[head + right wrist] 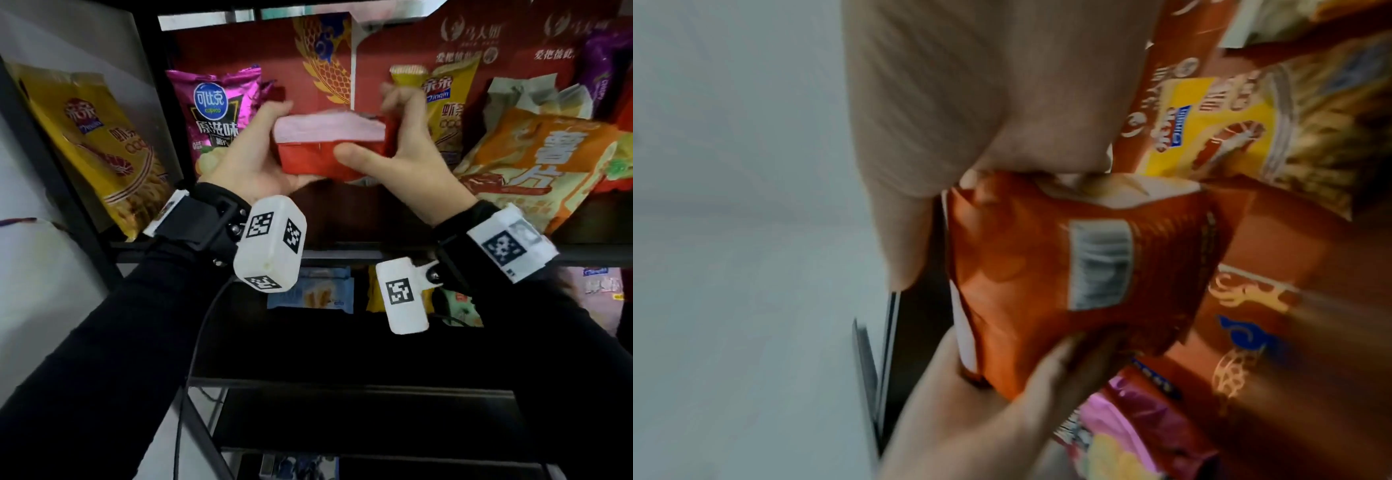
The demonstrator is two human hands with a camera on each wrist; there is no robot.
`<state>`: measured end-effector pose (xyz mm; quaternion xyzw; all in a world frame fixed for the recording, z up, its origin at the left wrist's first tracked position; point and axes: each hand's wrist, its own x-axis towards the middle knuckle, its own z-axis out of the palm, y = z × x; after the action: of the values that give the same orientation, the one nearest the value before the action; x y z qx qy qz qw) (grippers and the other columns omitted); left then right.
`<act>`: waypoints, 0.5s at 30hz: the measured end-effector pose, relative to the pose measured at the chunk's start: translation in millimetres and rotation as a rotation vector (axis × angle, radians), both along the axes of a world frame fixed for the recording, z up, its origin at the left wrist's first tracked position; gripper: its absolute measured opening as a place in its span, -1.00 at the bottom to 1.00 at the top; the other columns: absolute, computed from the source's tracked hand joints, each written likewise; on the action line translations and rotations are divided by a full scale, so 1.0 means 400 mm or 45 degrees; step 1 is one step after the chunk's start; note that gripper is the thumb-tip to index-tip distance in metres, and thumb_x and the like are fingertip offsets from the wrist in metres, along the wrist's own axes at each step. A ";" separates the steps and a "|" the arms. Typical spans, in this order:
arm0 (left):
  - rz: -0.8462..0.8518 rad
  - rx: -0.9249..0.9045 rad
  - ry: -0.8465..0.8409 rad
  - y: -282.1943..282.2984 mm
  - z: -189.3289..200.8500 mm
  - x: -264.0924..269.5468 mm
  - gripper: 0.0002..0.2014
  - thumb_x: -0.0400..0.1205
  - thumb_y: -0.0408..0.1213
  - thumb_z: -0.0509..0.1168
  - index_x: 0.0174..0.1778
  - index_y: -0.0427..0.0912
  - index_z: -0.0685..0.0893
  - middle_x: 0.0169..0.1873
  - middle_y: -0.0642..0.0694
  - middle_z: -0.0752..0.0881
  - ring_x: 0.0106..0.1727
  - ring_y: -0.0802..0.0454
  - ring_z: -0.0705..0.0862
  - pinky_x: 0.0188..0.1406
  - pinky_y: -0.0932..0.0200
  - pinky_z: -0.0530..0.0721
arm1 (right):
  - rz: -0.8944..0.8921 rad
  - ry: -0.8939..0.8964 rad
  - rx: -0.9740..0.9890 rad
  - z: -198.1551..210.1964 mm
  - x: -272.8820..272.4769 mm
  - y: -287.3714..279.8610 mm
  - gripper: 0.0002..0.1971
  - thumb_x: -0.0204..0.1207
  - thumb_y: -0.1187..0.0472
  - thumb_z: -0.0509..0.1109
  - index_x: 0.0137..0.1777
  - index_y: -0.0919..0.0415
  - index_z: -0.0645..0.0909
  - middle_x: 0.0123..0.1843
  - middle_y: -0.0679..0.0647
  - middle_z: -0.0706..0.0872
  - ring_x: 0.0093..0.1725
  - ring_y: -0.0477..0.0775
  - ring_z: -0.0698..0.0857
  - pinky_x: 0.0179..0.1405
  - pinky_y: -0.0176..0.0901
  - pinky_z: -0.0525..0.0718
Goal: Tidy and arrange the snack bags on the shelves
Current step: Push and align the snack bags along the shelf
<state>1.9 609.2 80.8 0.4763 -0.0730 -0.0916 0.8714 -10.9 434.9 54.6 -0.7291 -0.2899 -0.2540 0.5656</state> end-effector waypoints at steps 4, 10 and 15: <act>0.099 -0.055 -0.268 -0.012 -0.040 -0.003 -0.38 0.63 -0.39 0.20 0.65 -0.20 0.22 0.35 -0.24 0.63 0.26 -0.15 0.68 0.21 -0.09 0.69 | 0.225 0.805 0.433 0.015 0.026 -0.020 -0.31 0.50 -0.26 0.33 0.55 0.05 0.31 0.44 0.01 0.58 0.39 0.08 0.58 0.39 0.36 0.45; 0.106 0.393 -0.474 0.009 -0.055 0.005 -0.07 0.35 -0.55 0.27 0.66 -0.04 0.13 0.35 -0.17 0.63 0.25 -0.10 0.69 0.18 0.02 0.71 | 0.207 0.766 0.571 0.002 0.041 -0.026 -0.68 0.51 0.26 0.47 0.25 0.26 0.59 0.07 0.15 0.80 0.04 0.12 0.80 0.05 0.08 0.76; 0.170 0.498 -0.437 -0.013 -0.037 0.014 -0.41 0.48 -0.32 0.49 0.44 -0.25 0.50 0.13 -0.17 0.79 0.11 -0.07 0.79 0.02 0.05 0.76 | 0.193 0.585 0.464 -0.009 0.037 -0.009 -0.31 0.42 0.32 0.55 0.49 0.19 0.29 0.21 0.11 0.74 0.13 0.05 0.78 0.02 -0.08 0.78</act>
<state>7.4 603.8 66.1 0.6479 -0.1689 0.0357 0.7419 3.7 431.1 50.9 -0.6303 -0.1576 -0.0873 0.7552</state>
